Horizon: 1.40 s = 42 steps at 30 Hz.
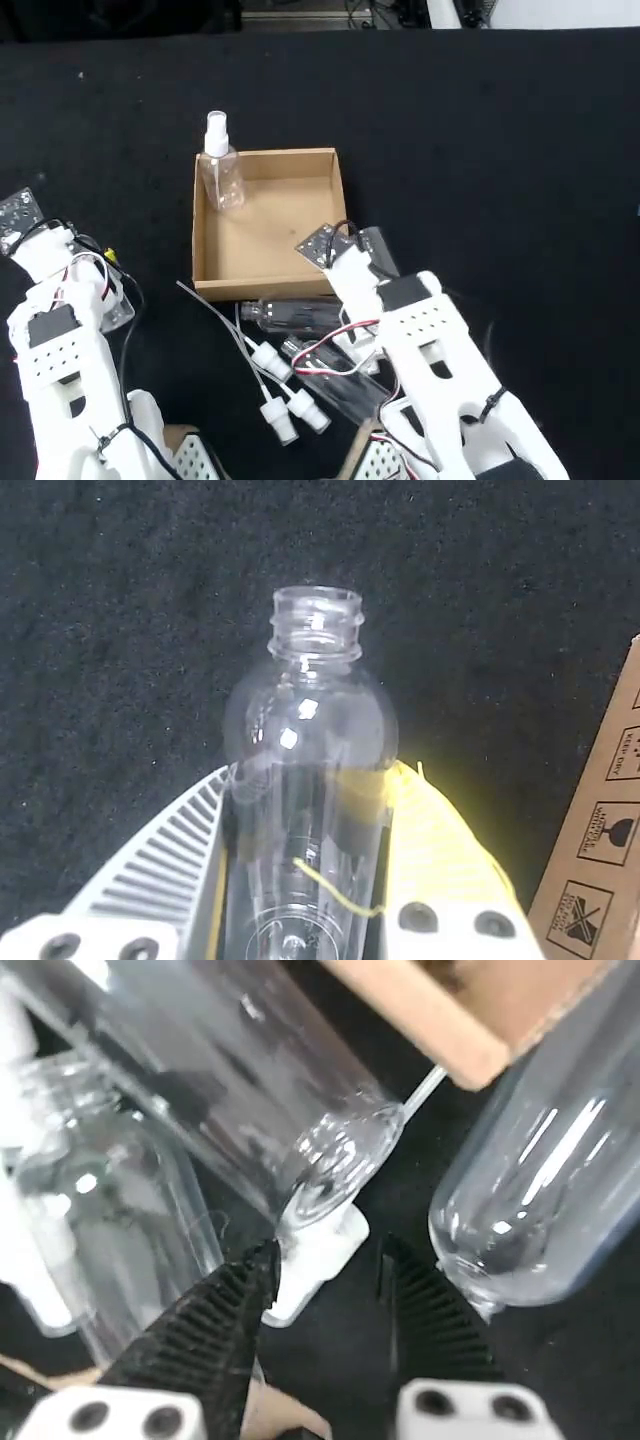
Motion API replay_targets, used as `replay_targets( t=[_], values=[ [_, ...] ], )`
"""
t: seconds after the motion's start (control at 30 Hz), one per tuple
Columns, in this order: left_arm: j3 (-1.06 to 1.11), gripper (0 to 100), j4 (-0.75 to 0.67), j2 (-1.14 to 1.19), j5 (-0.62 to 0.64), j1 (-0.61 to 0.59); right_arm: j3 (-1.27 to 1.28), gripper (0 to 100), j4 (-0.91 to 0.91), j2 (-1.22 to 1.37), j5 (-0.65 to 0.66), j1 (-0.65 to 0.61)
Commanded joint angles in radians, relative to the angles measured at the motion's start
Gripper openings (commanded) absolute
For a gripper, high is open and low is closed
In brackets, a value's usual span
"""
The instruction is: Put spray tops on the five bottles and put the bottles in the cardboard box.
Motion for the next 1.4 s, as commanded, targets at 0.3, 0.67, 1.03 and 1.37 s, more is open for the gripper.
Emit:
replay_targets(
  t=[0.3, 0.67, 1.03, 1.37],
  values=[
    [-0.007, 5, -0.023, -0.015, 0.005, -0.018, 0.053, 14.8, -0.077, -0.038, 0.011, 0.081],
    [-0.005, 5, -0.025, -0.015, 0.009, -0.061, 0.094, 11.5, -0.071, -0.045, 0.311, 0.315],
    [0.002, 5, -0.026, -0.015, 0.009, -0.058, -0.173, 2.8, 0.199, -0.045, 0.568, 0.585],
    [0.001, 5, -0.026, -0.015, 0.009, -0.056, -0.521, 3.1, 0.431, -0.041, 0.675, 0.859]
  ],
)
